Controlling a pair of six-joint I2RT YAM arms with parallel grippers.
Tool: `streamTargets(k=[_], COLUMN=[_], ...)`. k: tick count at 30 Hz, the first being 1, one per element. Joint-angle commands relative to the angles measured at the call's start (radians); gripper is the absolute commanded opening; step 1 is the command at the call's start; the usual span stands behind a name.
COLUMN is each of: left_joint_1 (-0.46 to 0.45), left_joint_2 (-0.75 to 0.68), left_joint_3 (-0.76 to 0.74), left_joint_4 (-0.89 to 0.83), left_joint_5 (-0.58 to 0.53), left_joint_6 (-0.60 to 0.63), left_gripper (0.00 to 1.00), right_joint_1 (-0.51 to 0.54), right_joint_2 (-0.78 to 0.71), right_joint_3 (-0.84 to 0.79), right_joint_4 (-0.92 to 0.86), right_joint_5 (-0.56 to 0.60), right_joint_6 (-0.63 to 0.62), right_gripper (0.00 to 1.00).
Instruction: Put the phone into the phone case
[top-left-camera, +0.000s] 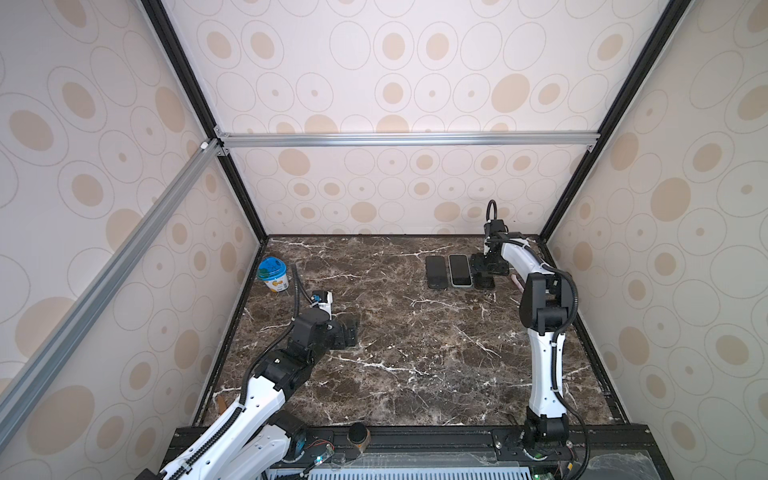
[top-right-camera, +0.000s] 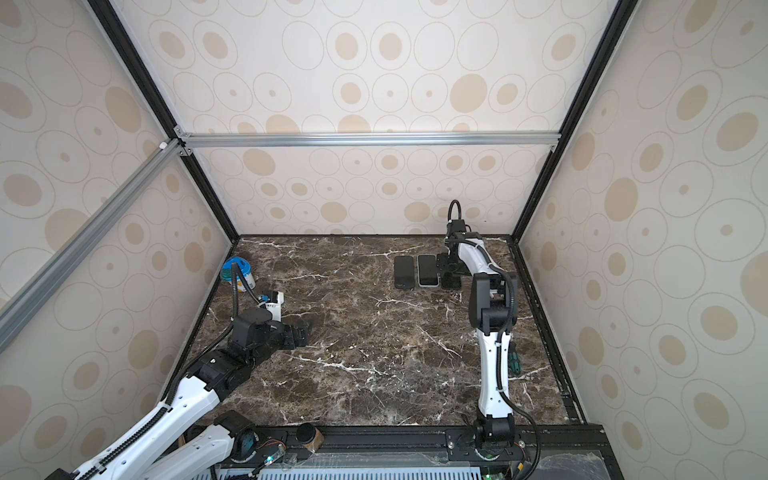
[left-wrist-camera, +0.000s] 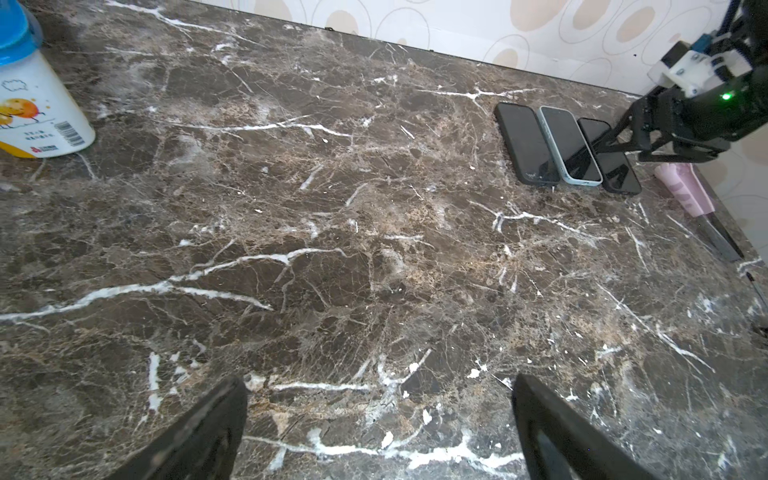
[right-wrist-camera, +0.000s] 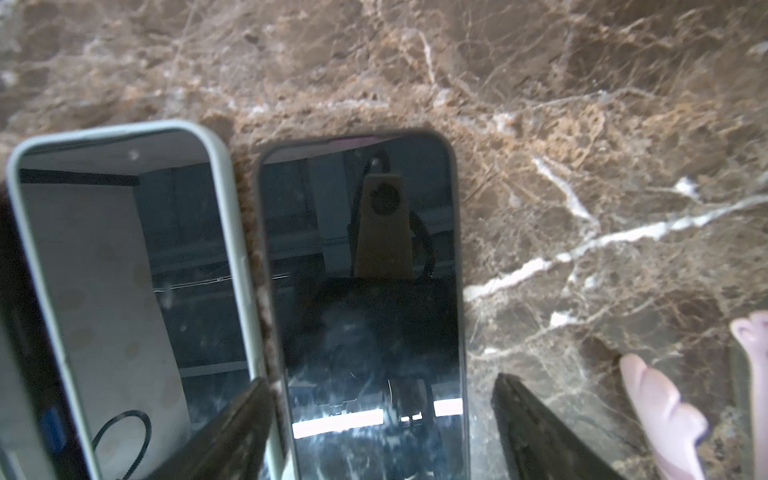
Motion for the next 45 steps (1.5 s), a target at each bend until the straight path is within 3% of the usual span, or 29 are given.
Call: streamTargets(k=[1, 9, 14, 25, 28, 34, 43, 45], left_joint_1=[0.007, 0.036, 0.102, 0.235, 0.269, 0.342, 0.401, 0.404], left_joint_2=[0.03, 0.127, 0.192, 0.263, 0.279, 0.381, 0.504, 0.538], left_joint_3=[0.036, 0.038, -0.002, -0.269, -0.308, -0.316, -0.38, -0.371], left_joint_4=[0.033, 0.172, 0.314, 0.884, 1.026, 1.083, 1.351, 1.399], left_joint_5=[-0.082, -0.264, -0.36, -0.43, -0.428, -0.406, -0.308, -0.272], left_joint_6=[0.011, 0.056, 0.113, 0.26, 0.309, 0.344, 0.413, 0.418], left_gripper=[1.0, 1.0, 1.0, 1.0, 1.0, 1.0, 1.0, 1.0], right_joint_1=[-0.003, -0.003, -0.003, -0.003, -0.003, -0.003, -0.003, -0.003], right_joint_2=[-0.149, -0.426, -0.624, -0.952, -0.998, -1.023, -0.946, -0.946], right_joint_3=[-0.082, -0.381, -0.604, -1.079, -1.21, -1.412, -1.536, -1.518], right_joint_4=[0.051, 0.19, 0.307, 0.639, 0.773, 1.037, 1.298, 1.258], right_joint_5=[-0.025, -0.031, -0.01, 0.13, 0.129, 0.13, 0.107, 0.105], right_joint_6=[-0.04, -0.088, -0.097, -0.116, -0.125, -0.166, -0.177, -0.175], right_gripper=[0.89, 0.99, 0.99, 1.0, 0.99, 0.99, 1.0, 1.0])
